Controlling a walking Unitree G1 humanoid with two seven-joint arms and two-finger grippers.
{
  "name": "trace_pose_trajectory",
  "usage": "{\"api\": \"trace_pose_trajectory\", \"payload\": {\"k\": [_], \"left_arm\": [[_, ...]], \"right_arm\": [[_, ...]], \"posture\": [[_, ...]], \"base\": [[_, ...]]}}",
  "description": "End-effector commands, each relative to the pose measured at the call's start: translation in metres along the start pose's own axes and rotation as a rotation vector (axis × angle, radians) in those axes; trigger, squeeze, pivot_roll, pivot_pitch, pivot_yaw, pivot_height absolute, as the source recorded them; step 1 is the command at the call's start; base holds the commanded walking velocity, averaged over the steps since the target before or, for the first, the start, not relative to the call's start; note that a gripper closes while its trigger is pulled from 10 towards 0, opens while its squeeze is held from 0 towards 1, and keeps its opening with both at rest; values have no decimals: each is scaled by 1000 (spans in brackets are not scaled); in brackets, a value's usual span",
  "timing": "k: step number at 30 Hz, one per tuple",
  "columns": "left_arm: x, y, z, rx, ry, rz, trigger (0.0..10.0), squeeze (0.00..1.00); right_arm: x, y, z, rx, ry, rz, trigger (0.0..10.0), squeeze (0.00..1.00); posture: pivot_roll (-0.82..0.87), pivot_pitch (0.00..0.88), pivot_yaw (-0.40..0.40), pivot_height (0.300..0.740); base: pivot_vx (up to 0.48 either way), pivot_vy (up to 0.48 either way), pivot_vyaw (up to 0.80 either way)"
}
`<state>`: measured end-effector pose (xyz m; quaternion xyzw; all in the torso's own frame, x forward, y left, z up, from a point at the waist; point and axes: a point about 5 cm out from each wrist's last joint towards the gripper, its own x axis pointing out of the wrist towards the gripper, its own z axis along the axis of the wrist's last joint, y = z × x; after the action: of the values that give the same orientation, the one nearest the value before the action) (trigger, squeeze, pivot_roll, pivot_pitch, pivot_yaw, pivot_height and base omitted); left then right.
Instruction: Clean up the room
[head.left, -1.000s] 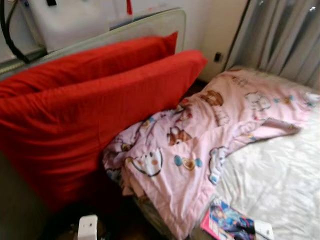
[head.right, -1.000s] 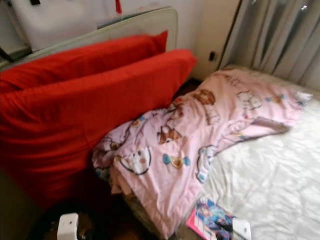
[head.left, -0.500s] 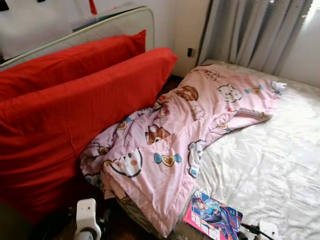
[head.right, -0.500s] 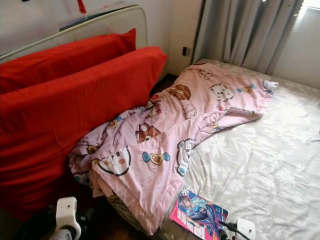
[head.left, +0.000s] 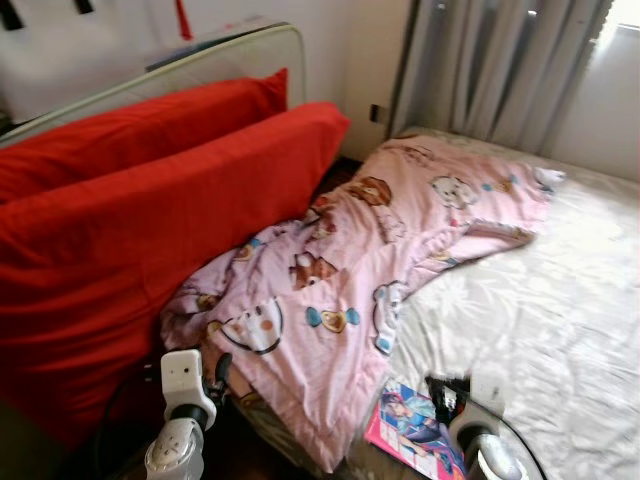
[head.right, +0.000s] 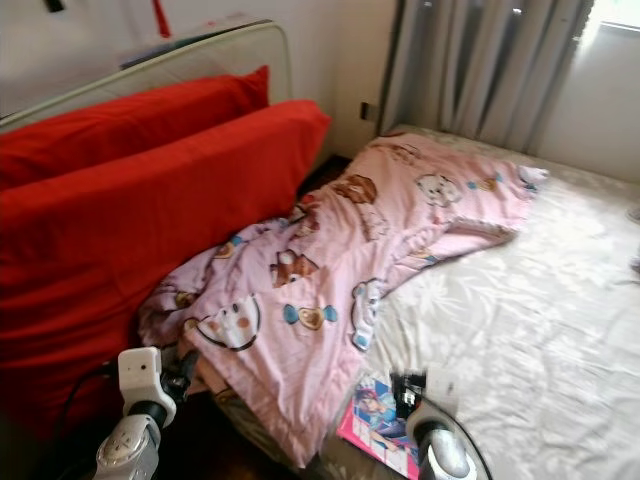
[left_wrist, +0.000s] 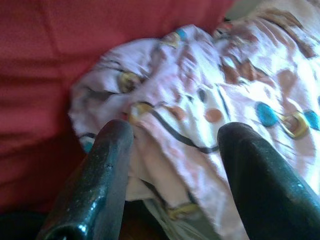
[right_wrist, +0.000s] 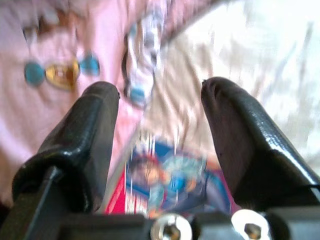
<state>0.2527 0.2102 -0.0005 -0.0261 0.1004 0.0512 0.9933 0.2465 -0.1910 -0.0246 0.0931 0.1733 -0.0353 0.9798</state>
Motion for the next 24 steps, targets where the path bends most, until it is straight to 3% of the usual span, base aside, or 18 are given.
{"api": "trace_pose_trajectory", "payload": {"k": [1,5,14,24], "left_arm": [[1,-3,5,1,-25,-25,10000,0],[-4,-2,5,20,-41,-44,10000,0],[-6,6,8,1,-48,7,10000,0],[-5,2,7,5,-34,-4,10000,0]], "right_arm": [[-2,-1,-1,1,-18,-5,10000,0],[0,6,6,-32,-62,35,10000,0],[-1,-3,6,-36,-51,-36,10000,0],[0,-5,4,-33,-20,-73,10000,0]], "posture": [[60,0,-23,720],[75,0,-31,720],[76,0,-48,720],[68,0,-50,671]], "base": [[0,0,0],[0,0,0],[0,0,0],[0,0,0]]}}
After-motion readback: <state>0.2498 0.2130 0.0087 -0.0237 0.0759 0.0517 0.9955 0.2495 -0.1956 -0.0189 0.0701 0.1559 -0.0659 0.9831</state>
